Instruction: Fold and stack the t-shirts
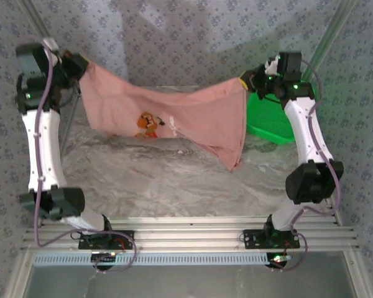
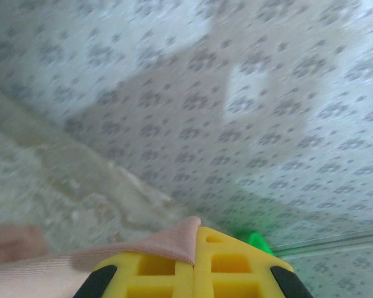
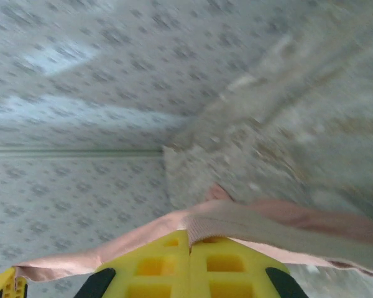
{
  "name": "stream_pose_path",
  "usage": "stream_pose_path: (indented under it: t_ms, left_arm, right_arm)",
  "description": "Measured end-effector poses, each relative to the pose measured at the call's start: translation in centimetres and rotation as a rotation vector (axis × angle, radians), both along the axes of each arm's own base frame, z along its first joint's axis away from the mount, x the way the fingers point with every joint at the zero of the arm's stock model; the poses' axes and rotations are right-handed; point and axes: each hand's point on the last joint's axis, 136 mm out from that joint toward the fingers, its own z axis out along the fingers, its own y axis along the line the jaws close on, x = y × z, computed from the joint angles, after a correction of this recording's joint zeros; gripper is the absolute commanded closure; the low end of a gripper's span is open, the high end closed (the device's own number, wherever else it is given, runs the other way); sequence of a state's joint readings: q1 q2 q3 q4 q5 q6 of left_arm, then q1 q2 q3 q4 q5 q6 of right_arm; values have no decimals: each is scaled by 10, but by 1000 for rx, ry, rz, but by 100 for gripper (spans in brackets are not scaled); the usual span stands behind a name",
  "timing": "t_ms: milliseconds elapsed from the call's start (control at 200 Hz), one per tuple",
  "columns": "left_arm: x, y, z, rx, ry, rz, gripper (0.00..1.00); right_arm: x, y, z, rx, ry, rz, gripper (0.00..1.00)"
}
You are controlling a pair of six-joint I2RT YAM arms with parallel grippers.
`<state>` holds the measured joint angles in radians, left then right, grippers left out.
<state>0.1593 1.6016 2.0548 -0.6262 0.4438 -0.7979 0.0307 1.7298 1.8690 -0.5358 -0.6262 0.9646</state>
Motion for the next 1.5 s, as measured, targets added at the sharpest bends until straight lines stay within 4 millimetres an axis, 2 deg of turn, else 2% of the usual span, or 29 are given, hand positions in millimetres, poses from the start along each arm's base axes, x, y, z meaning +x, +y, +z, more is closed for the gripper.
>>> stream_pose_path:
  t_ms: [135, 230, 325, 380, 440, 525, 605, 725, 794, 849, 919, 984, 1049, 1104, 1154, 1264, 1289, 1344, 1419, 1504]
  left_arm:
    - [42, -5, 64, -25, -159, -70, 100]
    - [53, -7, 103, -95, -307, -114, 100]
    - [62, 7, 110, -178, -342, -113, 100]
    - [70, 19, 107, -214, -333, -100, 100]
    - [76, 32, 101, -243, -316, -86, 100]
    - [78, 46, 96, -260, -301, -76, 100]
    - [69, 57, 103, -250, -319, -77, 100]
    - [46, 64, 117, -198, -343, -83, 100]
    - [31, 58, 114, -142, -311, -85, 100]
    - [18, 44, 105, -88, -262, -100, 100]
    - [3, 19, 86, -23, -170, -123, 100]
    - [-12, -10, 57, 31, -51, -163, 100]
    - [-30, -36, 17, 64, 97, -208, 100]
    - [-52, -48, -29, 52, 229, -230, 100]
    - [-74, -43, -73, 12, 327, -206, 100]
    - [-135, -17, -195, -91, 571, -69, 100]
    - [-151, -16, -225, -118, 638, -44, 100]
    - [-179, -17, -272, -156, 749, -16, 100]
    - [-213, -18, -315, -184, 852, 24, 100]
    - [-240, -14, -334, -170, 891, 78, 100]
  right_arm:
    - [54, -8, 53, 58, -172, -4, 100]
    - [81, -13, 97, 99, -309, -8, 100]
    - [92, -17, 141, 162, -443, -11, 100]
    - [92, -23, 155, 198, -483, -18, 100]
    - [91, -31, 162, 218, -495, -28, 100]
    - [90, -41, 163, 225, -492, -25, 100]
    - [88, -45, 147, 204, -444, -11, 100]
    - [72, -42, 100, 165, -308, 12, 100]
    - [53, -38, 70, 148, -230, 29, 100]
    - [34, -35, 46, 134, -174, 40, 100]
    - [9, -32, 17, 114, -113, 51, 100]
    - [-17, -27, -12, 90, -56, 70, 100]
    - [-44, -22, -41, 70, 1, 92, 100]
    - [-66, -17, -65, 54, 44, 111, 100]
    - [-89, -13, -87, 44, 90, 128, 100]
    - [-141, -9, -133, 22, 196, 150, 100]
    - [-153, -8, -142, 17, 218, 155, 100]
    - [-177, -8, -160, 7, 272, 162, 100]
    - [-210, -8, -186, -11, 348, 163, 100]
    - [-242, -10, -212, -31, 429, 153, 100]
